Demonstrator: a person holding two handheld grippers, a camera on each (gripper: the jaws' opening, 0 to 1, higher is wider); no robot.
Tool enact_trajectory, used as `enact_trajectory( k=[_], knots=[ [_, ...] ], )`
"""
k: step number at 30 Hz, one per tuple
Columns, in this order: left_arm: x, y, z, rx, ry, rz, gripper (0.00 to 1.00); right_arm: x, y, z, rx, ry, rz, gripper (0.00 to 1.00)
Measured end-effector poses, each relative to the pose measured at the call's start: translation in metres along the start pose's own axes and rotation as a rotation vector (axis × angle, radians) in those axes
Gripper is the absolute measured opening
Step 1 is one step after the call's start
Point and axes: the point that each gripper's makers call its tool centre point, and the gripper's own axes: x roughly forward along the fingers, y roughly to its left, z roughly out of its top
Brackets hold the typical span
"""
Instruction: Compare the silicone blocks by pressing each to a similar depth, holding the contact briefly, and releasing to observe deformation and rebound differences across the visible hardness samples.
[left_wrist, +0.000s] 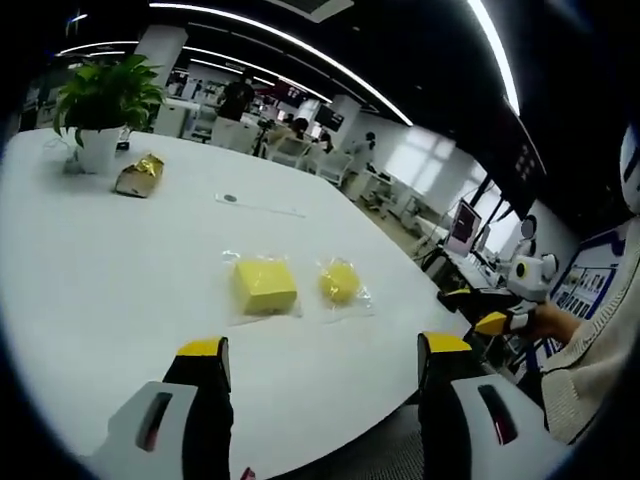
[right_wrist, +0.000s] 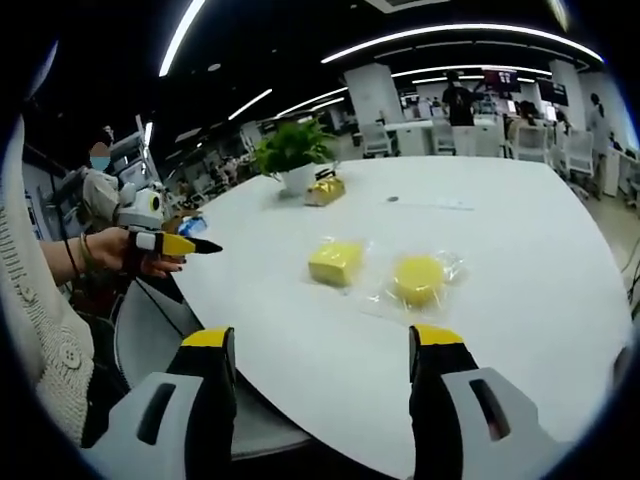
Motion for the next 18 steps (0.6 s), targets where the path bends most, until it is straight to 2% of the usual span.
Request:
enact_trajectory(
  k=[5,9,14,18],
  knots=[
    [0.009,-0.001,0.005,-0.001,0.016,-0.023,0.75,0.003,-0.004,-0.002,0.008,0.018,-0.002,0.65],
    [0.019,-0.006,0.026,-0.08,-0.033,-0.103,0.67,0.008,-0.005,0.002,0.031,0.017,0.009,0.65],
    [0.042,0.015,0.048,-0.096,-0.031,-0.105,0.69,0.014,-0.01,0.004,0.032,0.028,0.0,0.65],
    [0.064,0.037,0.047,-0.14,0.013,-0.101,0.69,0.02,-0.012,0.007,0.045,0.027,0.003,0.66]
  ],
)
